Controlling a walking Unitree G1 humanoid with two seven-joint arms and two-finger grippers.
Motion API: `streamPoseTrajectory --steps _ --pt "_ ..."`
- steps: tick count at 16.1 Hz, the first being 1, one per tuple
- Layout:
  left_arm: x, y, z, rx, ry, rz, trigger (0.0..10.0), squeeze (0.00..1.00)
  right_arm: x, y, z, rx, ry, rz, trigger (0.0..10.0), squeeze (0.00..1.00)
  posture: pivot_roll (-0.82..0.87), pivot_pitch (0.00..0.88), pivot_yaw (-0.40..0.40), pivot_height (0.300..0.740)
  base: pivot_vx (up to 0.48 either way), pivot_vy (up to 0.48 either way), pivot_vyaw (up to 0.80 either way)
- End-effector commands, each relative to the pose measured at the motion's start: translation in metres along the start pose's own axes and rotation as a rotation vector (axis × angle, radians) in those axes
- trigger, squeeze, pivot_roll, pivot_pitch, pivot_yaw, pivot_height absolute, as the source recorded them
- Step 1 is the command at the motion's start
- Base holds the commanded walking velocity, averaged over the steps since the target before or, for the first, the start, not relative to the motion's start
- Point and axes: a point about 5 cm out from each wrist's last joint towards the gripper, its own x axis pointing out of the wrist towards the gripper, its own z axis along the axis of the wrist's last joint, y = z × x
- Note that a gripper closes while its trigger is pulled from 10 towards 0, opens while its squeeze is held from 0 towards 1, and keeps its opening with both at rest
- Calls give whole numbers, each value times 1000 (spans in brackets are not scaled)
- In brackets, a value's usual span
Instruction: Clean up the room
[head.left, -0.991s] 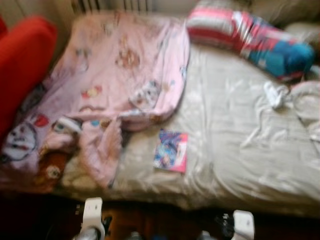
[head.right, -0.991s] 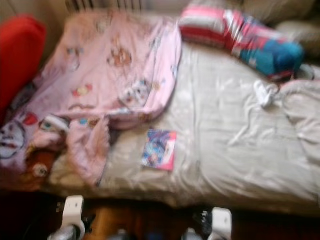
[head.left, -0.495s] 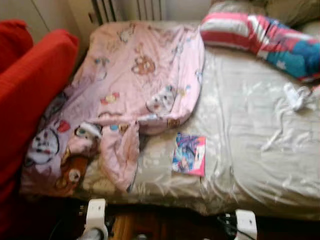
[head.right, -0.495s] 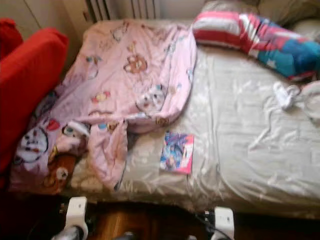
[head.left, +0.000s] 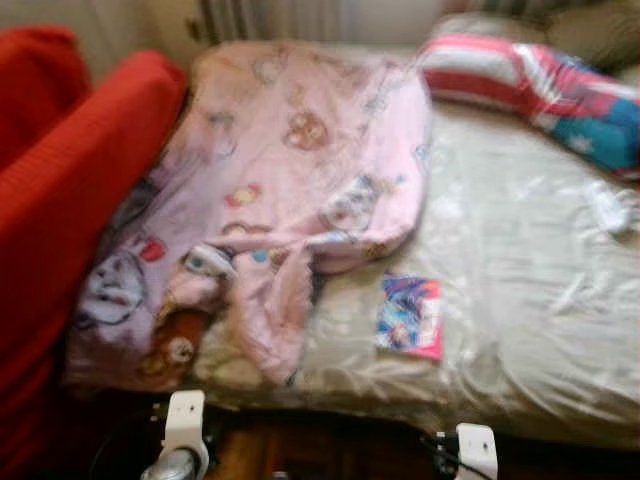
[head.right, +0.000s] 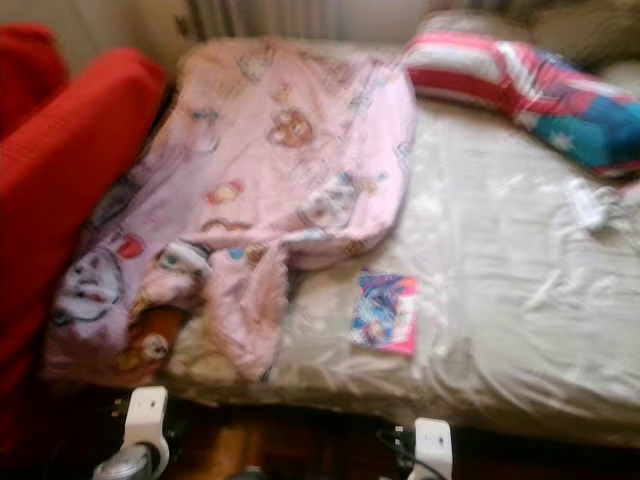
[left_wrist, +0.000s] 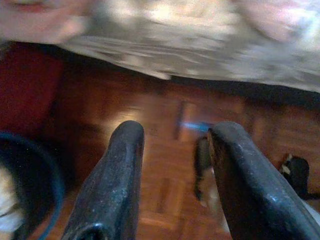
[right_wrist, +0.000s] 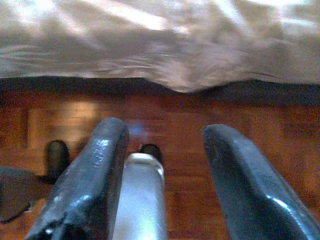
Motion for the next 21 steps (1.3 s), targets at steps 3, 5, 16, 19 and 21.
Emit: streamPoseTrajectory --steps 3,5,16,19,21 --pt "-3 -4 -15 -11 44 -7 10000 0 -4 -11 -10 -1 36 -27 10000 0 34 186 34 740 0 0 0" --pt "-3 -4 -14 -12 41 -7 10000 0 -4 -12 -10 -2 37 -27 10000 0 35 189 34 740 0 0 0" --pt "-2 -7 -11 -12 37 -15 10000 0 -3 -11 -9 -2 33 -29 10000 0 35 190 34 740 0 0 0" --pt "-1 -10 -7 -15 22 -22 10000 0 -3 -11 -7 -38 19 -37 10000 0 33 193 37 740 0 0 194" --pt "-1 -10 -6 -15 17 -26 10000 0 -3 -13 -7 -21 17 -51 10000 0 31 193 38 740 0 0 800"
